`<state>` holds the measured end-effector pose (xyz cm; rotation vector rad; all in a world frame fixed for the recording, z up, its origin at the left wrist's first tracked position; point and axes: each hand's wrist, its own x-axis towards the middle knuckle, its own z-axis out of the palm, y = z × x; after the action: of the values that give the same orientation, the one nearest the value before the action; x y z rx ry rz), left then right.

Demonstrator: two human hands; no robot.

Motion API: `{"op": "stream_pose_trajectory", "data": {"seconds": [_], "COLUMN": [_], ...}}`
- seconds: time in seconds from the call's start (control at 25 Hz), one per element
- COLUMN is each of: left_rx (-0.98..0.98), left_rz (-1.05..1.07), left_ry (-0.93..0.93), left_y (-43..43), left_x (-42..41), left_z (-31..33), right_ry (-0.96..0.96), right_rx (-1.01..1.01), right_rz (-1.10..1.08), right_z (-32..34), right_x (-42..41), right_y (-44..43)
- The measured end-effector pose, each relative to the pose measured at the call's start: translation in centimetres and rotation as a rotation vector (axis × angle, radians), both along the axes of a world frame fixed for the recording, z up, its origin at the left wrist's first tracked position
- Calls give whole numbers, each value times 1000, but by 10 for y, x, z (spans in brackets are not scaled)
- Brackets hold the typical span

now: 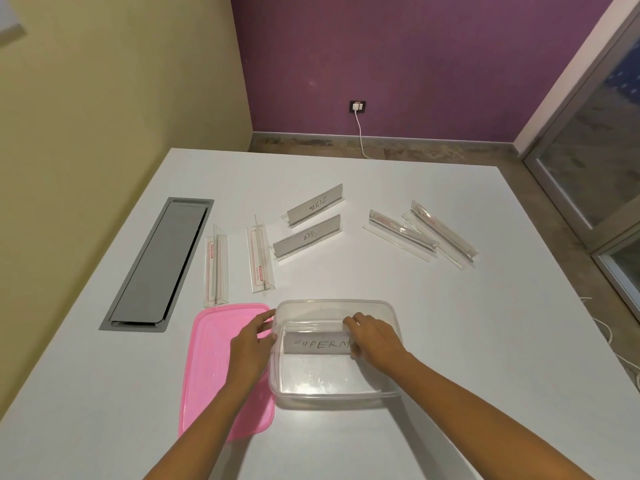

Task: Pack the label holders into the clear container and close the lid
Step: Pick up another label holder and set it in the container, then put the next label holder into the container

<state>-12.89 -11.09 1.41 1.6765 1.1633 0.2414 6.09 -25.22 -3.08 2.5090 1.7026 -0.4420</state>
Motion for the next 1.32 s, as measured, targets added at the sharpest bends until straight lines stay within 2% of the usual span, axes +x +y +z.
{"op": "stream_pose_trajectory", "data": {"seconds": [0.2, 0.28, 0.4, 0.48, 0.64, 0.8, 1.0, 1.2, 1.32], "left_rx": [-2, 2, 111, 165, 78, 15, 31, 22, -34], "left_rz": [-13, -24, -11, 26, 150, 118, 85, 199, 305], "left_ry": [6, 42, 67, 48, 145, 382, 507, 408, 201], "left_y": [3, 6, 20, 38, 82, 114, 127, 126, 129], "left_x": [2, 6, 20, 36, 73, 97, 112, 112, 105], "left_z": [-5, -4, 3, 6, -3, -22, -35, -42, -33], "right_ry": [35, 57, -77, -102, -33, -12, -28, -26, 2], "right_rx": [94, 253, 527, 591, 536, 522, 472, 452, 457], "right_rz": [-35, -73, -169, -247, -319, -338, -365, -364, -340], "right_z": [-1, 7, 20, 26, 25, 19, 13, 12, 11], "right_x": [-4, -10, -10, -6, 3, 4, 6, 8, 11], "right_y": [-4, -7, -8, -5, 0, 5, 8, 7, 7]}}
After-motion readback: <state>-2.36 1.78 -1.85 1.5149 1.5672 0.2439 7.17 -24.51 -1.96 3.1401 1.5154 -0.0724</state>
